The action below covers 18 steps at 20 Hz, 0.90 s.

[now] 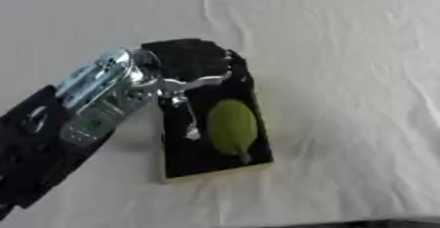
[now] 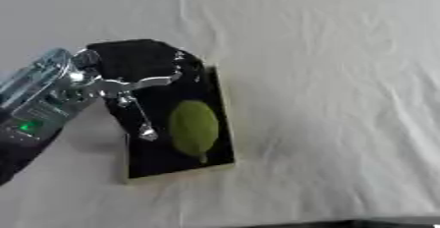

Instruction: Pick up objects on the table and place them in the box.

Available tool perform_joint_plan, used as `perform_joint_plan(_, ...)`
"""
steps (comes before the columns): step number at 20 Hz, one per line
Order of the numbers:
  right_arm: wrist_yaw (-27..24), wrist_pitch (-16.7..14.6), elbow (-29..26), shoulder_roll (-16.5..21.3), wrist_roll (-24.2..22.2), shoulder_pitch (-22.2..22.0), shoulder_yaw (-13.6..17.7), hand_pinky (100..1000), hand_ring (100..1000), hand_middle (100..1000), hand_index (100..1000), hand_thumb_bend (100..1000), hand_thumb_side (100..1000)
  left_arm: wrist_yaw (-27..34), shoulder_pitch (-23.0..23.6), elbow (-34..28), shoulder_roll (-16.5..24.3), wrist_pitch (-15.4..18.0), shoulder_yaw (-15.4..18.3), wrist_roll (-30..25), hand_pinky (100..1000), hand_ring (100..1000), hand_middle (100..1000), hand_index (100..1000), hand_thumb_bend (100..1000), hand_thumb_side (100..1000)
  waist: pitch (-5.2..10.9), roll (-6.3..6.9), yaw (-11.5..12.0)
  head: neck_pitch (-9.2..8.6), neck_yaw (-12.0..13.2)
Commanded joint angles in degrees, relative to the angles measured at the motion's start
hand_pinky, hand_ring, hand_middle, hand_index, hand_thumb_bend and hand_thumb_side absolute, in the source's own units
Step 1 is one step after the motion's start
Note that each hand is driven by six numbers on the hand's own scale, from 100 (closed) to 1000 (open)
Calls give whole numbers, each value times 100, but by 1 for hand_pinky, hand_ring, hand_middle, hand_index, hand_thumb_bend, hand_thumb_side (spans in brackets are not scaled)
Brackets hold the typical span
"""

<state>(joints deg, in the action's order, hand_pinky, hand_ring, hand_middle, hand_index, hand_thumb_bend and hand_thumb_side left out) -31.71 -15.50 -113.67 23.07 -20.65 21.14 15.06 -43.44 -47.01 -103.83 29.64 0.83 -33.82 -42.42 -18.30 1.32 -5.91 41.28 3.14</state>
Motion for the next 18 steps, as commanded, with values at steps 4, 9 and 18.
perform_joint_plan(4,26,21,-92,56,3,25,70,851,742,622,820,100,605,-21,-22,-374,168,-81,428,-45,878,866,867,907,683,100,111,-18,8,-23,-10)
perform_joint_plan(9,39,14,-92,61,31,0,97,851,742,622,820,100,604,121,-48,-993,373,-492,1115,383,845,818,808,860,548,100,127,-34,72,-13,-71)
perform_joint_plan(18,66,-36,-92,68,122,-61,171,850,742,623,821,100,603,529,-137,-1076,66,-1282,2417,1185,732,701,672,799,380,100,164,-129,276,-9,-286)
